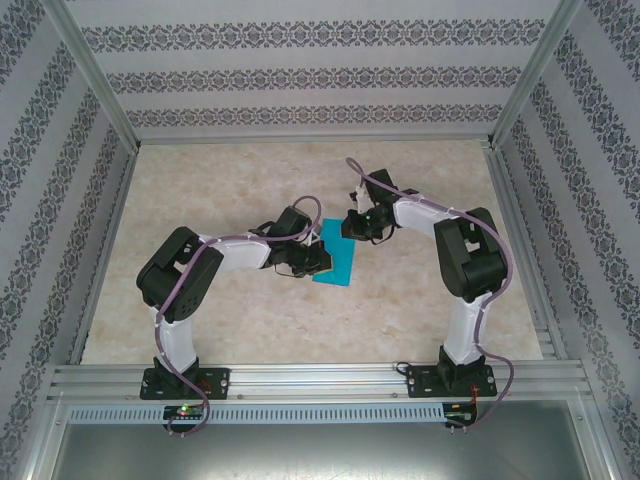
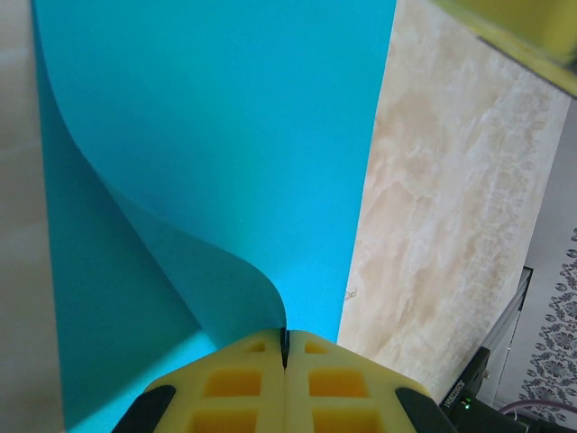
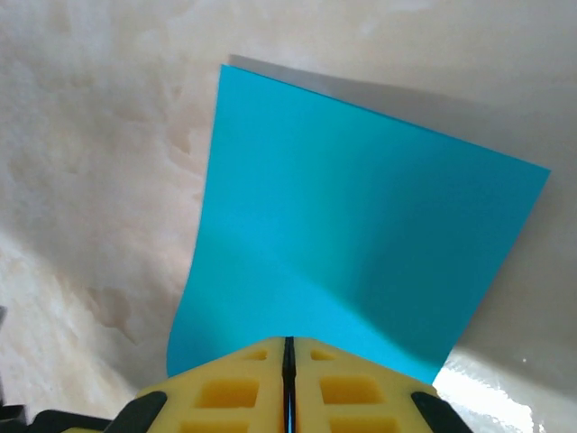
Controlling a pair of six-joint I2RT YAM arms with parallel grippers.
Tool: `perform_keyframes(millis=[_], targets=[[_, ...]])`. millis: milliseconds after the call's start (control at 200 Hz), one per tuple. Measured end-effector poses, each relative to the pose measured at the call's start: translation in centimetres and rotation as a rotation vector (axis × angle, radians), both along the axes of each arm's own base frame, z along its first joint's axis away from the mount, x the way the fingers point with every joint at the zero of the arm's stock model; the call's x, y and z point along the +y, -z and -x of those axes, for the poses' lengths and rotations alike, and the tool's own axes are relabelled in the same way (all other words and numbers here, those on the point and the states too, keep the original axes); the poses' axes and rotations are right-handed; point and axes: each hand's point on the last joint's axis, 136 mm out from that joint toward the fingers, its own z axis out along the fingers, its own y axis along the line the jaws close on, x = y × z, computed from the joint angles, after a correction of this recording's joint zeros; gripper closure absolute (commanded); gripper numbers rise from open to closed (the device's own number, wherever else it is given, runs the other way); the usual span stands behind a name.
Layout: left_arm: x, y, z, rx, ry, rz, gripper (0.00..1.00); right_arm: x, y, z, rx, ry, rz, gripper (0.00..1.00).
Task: Fold a paper plane with a square sheet of paper (pick it up from the middle)
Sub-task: Fold the triangle a second time at the center of the table.
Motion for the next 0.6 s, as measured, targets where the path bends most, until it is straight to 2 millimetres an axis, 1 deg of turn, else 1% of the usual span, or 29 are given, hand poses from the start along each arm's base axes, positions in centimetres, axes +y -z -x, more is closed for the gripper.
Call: perform_keyframes(millis=[115,195,450,600], targets=[[-0.1,-0.1,-0.1,-0.003,0.0,0.002,0.97,-0.3,1.4,0.5,0.036,-0.01,0.022,0.91],[-0.3,-0.6,-0.4,-0.013,0.001,0.011,0.97,-0.4,2.3,0.9,0.06,-0.016,0.034,0.91],[-1.3,-2.3,-1.8,-0.049,0.005,0.041,0.97,-0.3,2.2,0.5,0.049,-0.029,0.036,0.92],[-1.8,-2.0,-2.5,-0.05,0.005,0.041,0.97,-0.3,2.2,0.5,0.048,-0.031,0.036,0.92]])
